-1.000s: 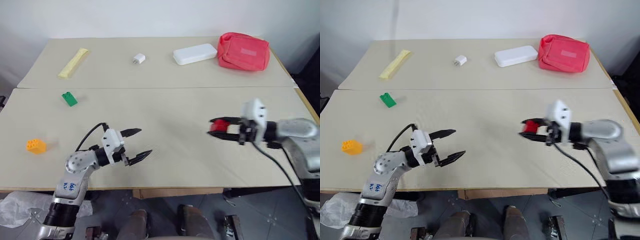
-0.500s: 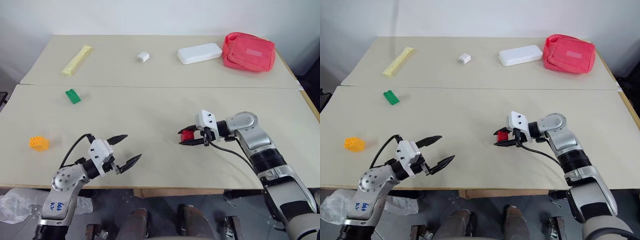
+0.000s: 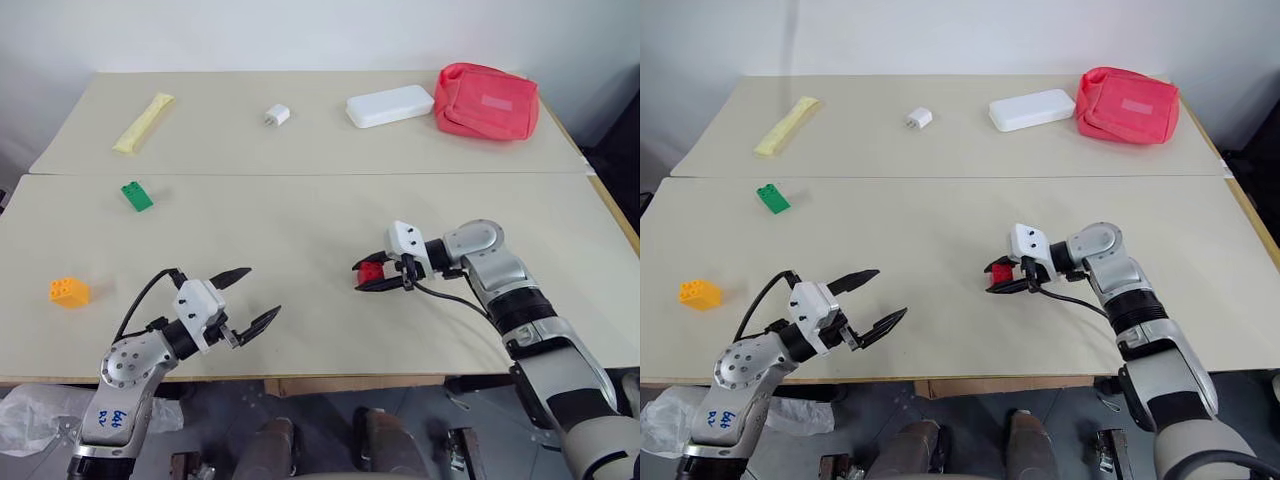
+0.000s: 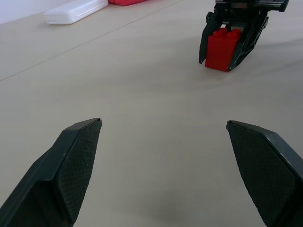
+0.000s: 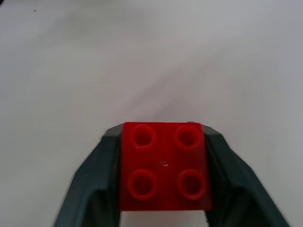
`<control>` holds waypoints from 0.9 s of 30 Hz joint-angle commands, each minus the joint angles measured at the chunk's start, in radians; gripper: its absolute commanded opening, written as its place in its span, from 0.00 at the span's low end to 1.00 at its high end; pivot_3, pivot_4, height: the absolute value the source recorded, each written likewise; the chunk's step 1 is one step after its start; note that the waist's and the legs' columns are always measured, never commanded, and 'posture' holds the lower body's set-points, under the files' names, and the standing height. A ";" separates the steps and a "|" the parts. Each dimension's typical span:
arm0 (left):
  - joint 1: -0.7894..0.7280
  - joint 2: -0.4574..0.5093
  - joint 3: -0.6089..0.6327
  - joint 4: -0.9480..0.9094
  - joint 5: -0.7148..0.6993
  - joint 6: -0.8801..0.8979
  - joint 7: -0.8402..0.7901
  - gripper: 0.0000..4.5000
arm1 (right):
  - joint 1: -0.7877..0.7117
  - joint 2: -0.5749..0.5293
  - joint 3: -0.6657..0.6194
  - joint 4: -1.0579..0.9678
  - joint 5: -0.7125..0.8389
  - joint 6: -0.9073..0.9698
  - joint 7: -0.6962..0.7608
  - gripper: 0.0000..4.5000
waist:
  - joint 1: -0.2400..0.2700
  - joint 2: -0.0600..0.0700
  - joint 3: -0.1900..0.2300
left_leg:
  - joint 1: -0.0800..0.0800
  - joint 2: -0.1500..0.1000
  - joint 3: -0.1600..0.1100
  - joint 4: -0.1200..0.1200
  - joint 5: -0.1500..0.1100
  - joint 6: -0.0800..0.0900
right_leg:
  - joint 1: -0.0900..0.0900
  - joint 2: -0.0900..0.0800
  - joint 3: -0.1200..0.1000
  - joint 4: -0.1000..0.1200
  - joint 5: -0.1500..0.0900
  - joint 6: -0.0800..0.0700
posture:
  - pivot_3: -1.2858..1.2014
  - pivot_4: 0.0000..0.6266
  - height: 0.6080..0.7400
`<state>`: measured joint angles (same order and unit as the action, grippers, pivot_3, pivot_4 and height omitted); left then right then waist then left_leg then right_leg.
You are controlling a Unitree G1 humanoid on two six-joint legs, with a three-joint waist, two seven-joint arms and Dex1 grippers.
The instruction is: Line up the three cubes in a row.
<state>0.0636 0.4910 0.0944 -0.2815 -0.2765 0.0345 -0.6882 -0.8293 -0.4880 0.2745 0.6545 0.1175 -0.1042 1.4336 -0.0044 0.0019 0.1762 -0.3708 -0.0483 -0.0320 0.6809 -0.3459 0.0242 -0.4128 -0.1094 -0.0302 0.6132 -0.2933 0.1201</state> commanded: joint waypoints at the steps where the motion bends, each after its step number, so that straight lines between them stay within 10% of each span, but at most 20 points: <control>1: 0.018 0.016 0.045 -0.024 -0.006 -0.018 0.011 1.00 | -0.025 0.001 -0.066 -0.103 0.080 -0.003 0.035 0.71 | -0.001 0.000 0.000 | 0.000 0.000 0.000 0.000 0.000 0.000 | 0.000 0.000 0.000 0.000 0.000 0.000 | 0.52 0.24 1.00; 5: 0.069 -0.002 0.137 -0.040 -0.027 -0.031 0.062 1.00 | -0.004 0.002 -0.118 -0.200 0.143 -0.018 0.031 0.99 | -0.001 0.000 0.000 | 0.000 0.000 0.000 0.000 0.000 0.000 | 0.000 0.000 0.000 0.000 0.000 0.000 | 0.52 0.24 1.00; 15: 0.287 -0.230 0.505 -0.049 -0.187 -0.060 0.332 1.00 | 0.385 0.072 -0.190 -0.730 0.369 0.086 -0.116 0.99 | 0.006 0.000 0.000 | -0.001 0.000 -0.004 0.000 -0.002 0.000 | 0.003 -0.001 -0.003 -0.003 0.000 0.000 | 0.52 0.24 1.00; 27: 0.434 -0.336 0.593 -0.120 -0.215 -0.049 0.450 1.00 | 0.498 0.120 -0.280 -0.623 0.368 -0.050 -0.214 0.99 | 0.012 -0.003 0.000 | 0.002 0.000 -0.003 0.000 -0.003 0.000 | 0.004 -0.001 -0.001 -0.005 -0.001 -0.001 | 0.52 0.24 1.00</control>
<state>0.5169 0.1173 0.7054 -0.3524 -0.5030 -0.0103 -0.2316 -0.3193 -0.3752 0.0241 0.0364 0.4693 -0.1290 1.2316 0.0077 -0.0009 0.1761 -0.3694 -0.0479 -0.0353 0.6808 -0.3483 0.0241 -0.4091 -0.1104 -0.0318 0.6083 -0.2940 0.1189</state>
